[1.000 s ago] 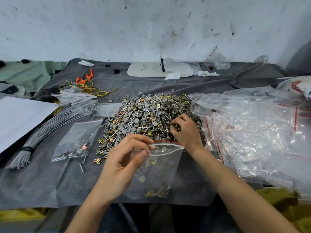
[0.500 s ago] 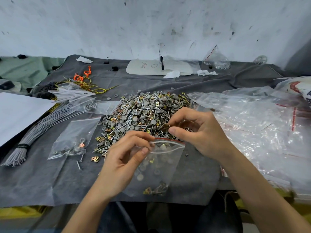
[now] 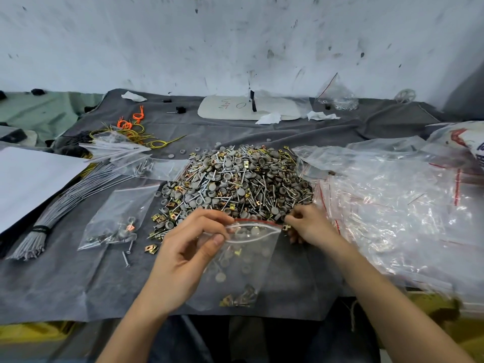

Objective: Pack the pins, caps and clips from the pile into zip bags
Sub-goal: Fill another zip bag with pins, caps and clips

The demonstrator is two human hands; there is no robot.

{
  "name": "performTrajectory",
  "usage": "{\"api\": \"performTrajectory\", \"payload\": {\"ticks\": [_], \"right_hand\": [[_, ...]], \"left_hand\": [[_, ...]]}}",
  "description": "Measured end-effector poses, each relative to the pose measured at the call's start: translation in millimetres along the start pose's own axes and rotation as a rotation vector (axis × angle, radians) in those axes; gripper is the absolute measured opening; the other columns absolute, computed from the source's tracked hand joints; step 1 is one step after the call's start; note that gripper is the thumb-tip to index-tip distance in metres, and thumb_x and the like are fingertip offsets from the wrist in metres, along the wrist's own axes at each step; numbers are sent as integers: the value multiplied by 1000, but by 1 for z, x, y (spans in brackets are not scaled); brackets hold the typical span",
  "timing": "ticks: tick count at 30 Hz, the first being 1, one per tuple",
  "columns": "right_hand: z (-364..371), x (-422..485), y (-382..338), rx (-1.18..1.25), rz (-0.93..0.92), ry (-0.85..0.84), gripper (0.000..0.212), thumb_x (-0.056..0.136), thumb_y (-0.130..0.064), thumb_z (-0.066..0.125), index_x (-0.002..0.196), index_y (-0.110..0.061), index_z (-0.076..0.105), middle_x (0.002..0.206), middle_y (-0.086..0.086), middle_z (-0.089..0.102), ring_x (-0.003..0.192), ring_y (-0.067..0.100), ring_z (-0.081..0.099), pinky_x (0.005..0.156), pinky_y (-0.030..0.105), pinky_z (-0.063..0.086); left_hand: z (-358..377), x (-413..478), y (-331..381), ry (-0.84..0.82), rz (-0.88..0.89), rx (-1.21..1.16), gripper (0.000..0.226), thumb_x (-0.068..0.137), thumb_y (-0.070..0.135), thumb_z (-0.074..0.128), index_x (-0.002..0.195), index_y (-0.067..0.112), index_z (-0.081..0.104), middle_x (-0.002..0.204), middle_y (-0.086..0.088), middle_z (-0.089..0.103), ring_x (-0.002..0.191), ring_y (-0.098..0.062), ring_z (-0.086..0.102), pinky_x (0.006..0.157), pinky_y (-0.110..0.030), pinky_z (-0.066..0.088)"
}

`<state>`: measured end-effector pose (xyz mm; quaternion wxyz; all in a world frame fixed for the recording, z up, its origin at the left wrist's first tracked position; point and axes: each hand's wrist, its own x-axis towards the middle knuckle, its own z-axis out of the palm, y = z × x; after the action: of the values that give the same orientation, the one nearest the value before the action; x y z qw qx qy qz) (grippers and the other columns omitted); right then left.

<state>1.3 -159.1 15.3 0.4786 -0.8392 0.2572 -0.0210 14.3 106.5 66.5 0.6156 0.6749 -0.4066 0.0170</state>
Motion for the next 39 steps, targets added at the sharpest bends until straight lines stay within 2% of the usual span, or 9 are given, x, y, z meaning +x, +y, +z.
{"api": "performTrajectory", "payload": {"ticks": [10,14,17,20,24,26,33,36,39], "right_hand": [[-22,-12,-20,270,-85,-16,12,86,3,63,96,-1,58,72,9,72,48,8,61,42,18,40],[-36,-57,-72,327,-480,-115,17,75,-17,77,86,-19,64,84,0,76,80,12,71,71,23,54],[-24,-91,-95,116,-702,-184,14,74,-15,79,84,-19,69,85,-5,73,82,10,68,72,22,54],[-17,-102,-96,-39,-801,-79,10,78,-20,75,88,-22,72,96,-10,69,94,3,61,83,23,50],[-28,-79,-88,260,-612,222,6,86,-19,69,84,-24,71,81,-10,70,75,5,63,69,20,53],[-29,-56,-80,201,-492,294,8,87,-18,69,82,-25,70,74,-12,67,70,0,60,67,15,48],[30,-30,-41,-339,-171,-194,16,82,-23,75,95,-15,70,90,-1,69,71,9,66,65,25,53],[40,-36,-31,-675,-242,-181,20,82,-25,73,99,-16,67,100,4,65,93,23,62,81,34,51],[42,-42,-27,-698,-320,-126,16,86,-20,66,102,-17,65,105,6,64,101,26,58,83,33,46]], "left_hand": [[0,0,-3,2,-11,14,14,90,27,56,83,21,67,108,8,67,105,-17,64,89,-24,48],[5,3,-1,-32,7,6,13,91,25,55,86,22,66,109,6,66,104,-18,64,88,-24,49],[8,4,0,-41,63,31,10,93,26,55,89,25,65,111,4,65,105,-15,63,90,-19,46],[8,4,1,-19,74,30,17,96,41,56,90,28,64,112,4,64,107,-16,63,92,-23,47],[2,1,-2,29,54,13,14,92,25,53,89,31,65,111,7,65,107,-17,62,90,-22,45],[0,1,-3,65,43,15,14,92,25,52,89,29,65,110,10,66,107,-15,61,89,-23,46],[-1,27,-2,141,-18,32,9,93,21,57,87,15,61,106,-1,66,104,-7,60,90,-25,45],[-4,32,-1,170,-18,28,7,93,15,54,89,14,60,105,-4,65,103,-6,60,90,-21,43],[-4,32,-4,190,-30,5,9,92,10,51,91,8,60,105,-8,65,103,-9,60,92,-25,45]]}}
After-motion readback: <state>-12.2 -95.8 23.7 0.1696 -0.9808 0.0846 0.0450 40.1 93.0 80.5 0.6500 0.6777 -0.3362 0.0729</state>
